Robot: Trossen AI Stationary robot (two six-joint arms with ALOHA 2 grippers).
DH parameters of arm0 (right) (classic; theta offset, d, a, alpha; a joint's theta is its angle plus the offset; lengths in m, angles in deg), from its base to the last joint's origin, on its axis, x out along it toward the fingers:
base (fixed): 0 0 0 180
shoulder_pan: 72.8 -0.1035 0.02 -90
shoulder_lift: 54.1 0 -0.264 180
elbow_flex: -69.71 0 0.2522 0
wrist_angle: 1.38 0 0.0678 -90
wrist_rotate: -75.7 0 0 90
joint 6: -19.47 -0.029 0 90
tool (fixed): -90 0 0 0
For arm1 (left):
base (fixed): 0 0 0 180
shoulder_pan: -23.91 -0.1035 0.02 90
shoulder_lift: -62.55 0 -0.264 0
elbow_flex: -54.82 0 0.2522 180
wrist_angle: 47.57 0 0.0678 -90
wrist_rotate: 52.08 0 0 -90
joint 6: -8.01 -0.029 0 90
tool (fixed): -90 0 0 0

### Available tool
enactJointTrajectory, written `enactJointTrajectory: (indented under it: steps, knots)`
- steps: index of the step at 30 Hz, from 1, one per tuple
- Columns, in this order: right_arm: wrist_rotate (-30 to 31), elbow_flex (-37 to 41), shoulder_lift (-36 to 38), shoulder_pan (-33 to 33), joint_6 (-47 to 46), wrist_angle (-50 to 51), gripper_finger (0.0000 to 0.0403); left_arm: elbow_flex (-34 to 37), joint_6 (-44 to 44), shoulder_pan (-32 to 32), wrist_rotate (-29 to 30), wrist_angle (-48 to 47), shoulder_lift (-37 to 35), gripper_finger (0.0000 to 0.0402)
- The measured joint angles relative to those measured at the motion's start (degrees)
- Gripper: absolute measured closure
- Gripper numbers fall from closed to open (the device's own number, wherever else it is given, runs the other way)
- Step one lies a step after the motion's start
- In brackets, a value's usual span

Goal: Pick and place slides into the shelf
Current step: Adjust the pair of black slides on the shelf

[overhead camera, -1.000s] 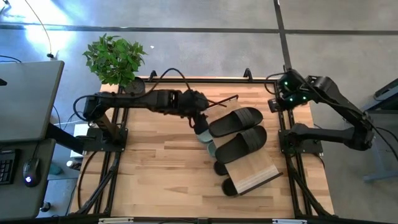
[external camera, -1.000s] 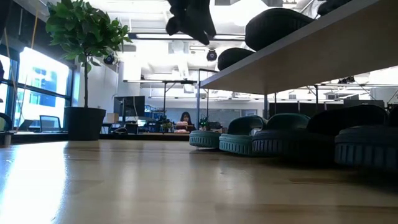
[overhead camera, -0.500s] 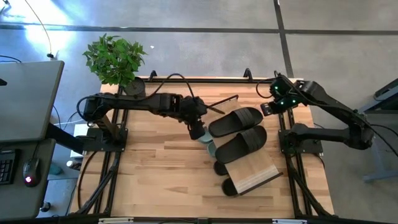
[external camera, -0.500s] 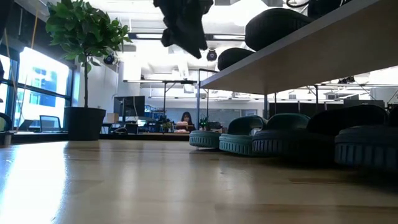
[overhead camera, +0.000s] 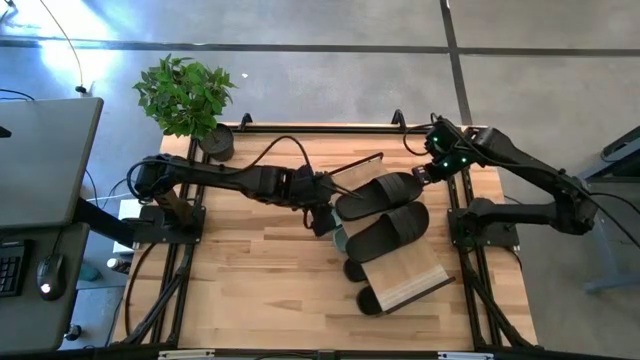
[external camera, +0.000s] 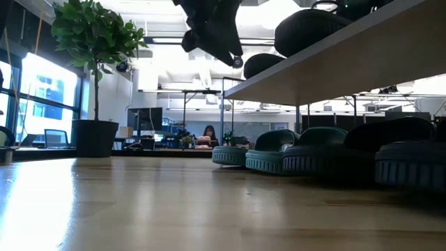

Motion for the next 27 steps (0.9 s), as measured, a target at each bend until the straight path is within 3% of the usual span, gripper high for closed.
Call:
enactJointTrajectory:
  steps: [27]
  knots:
    - [-6.1,0.0,-0.4,0.0,1.4,-3.5,0.0403,0.0,-0.3,0.0,0.7,0.8,4.2,0.0248]
